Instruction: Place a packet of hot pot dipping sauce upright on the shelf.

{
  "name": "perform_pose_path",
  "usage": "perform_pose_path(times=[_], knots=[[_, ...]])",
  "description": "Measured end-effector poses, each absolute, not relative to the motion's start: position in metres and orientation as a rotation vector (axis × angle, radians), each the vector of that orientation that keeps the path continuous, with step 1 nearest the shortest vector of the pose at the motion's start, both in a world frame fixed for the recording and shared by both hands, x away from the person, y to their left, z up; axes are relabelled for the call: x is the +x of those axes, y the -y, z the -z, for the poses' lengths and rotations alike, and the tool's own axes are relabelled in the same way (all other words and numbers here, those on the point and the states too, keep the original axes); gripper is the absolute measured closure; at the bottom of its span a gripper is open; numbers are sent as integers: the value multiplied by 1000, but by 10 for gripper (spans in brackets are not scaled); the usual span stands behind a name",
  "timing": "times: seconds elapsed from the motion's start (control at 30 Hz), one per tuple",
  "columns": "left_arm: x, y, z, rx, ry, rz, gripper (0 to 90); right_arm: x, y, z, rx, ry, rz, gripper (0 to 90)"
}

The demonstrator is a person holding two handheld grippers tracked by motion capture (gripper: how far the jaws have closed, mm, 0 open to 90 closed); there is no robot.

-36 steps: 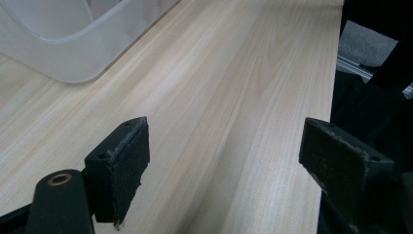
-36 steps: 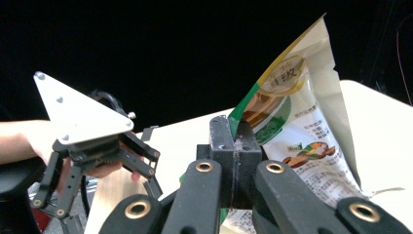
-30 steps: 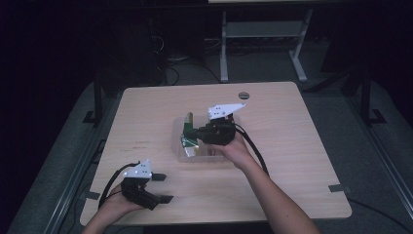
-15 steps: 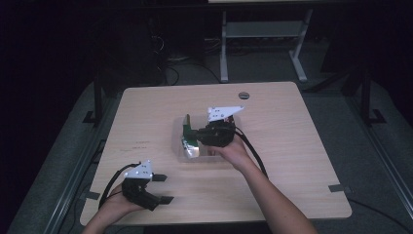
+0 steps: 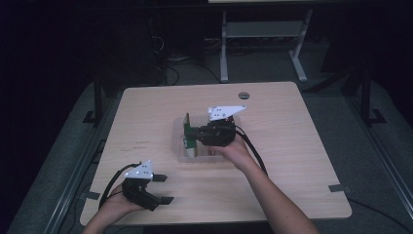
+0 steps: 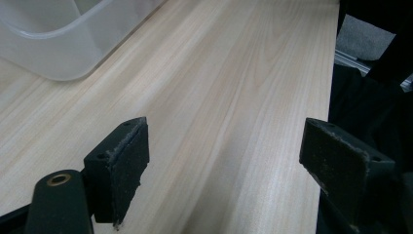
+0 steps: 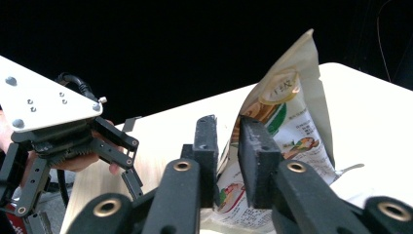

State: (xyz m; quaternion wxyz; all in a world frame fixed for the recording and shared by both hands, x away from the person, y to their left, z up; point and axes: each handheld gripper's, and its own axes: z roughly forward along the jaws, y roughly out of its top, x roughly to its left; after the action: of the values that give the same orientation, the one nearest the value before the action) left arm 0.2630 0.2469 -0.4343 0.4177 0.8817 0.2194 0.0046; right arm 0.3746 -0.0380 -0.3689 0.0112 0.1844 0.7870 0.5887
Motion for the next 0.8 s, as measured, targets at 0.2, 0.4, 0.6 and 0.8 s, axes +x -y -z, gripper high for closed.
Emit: perform_pose_path(times=[0.2, 0.4, 0.6, 0.8], knots=[[263, -247, 434, 2219, -544, -12, 180, 372, 39, 366, 574, -2443, -1820, 617], [263, -246, 434, 2216, -543, -17, 180, 368, 39, 363, 598, -2428, -1775, 431], [263, -246, 434, 2212, -547, -15, 179, 364, 44, 360, 606, -2434, -1762, 412], [263, -246, 434, 2213, -549, -15, 175, 361, 50, 358, 597, -2432, -1753, 405]])
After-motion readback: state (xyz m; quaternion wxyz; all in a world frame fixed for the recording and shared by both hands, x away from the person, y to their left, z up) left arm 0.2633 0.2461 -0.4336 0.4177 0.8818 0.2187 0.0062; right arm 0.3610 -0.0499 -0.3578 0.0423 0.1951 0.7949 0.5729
